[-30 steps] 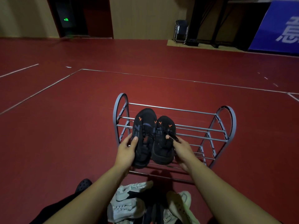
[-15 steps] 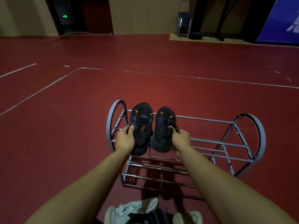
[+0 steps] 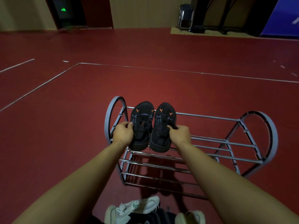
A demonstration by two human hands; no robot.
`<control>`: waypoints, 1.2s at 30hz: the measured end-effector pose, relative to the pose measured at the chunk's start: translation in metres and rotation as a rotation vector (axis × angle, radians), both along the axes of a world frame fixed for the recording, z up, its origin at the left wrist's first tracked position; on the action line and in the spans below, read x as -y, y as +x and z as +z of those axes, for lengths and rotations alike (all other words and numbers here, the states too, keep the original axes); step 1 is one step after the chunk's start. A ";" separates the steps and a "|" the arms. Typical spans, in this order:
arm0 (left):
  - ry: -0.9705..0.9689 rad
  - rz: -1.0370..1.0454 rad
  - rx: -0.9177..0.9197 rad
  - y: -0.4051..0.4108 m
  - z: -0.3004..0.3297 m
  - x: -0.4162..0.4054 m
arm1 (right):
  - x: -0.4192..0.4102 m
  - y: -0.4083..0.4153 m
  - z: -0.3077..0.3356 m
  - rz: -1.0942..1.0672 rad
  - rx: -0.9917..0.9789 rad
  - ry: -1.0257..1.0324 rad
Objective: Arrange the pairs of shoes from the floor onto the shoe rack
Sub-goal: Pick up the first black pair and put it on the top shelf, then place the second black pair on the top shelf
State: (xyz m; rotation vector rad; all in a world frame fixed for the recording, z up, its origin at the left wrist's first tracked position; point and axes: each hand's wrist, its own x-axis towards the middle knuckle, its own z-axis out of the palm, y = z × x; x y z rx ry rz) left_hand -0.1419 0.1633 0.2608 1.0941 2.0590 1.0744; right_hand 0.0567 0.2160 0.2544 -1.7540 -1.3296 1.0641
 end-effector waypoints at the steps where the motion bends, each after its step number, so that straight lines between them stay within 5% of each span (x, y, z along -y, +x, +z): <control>1: -0.007 -0.033 0.003 -0.001 0.000 0.001 | 0.002 0.002 0.000 -0.006 0.007 -0.008; 11: 0.094 -0.156 0.124 0.012 0.004 0.029 | 0.023 0.015 0.020 0.147 0.098 0.069; 20: 0.367 -0.225 -0.507 0.047 -0.036 0.124 | 0.108 0.064 -0.005 0.347 0.487 0.489; 28: -0.296 -0.692 -0.509 0.097 -0.129 0.216 | 0.203 0.118 -0.075 0.637 0.778 0.013; 36: -0.552 -0.694 -0.357 0.108 -0.189 0.256 | 0.259 0.161 -0.139 0.744 0.806 -0.255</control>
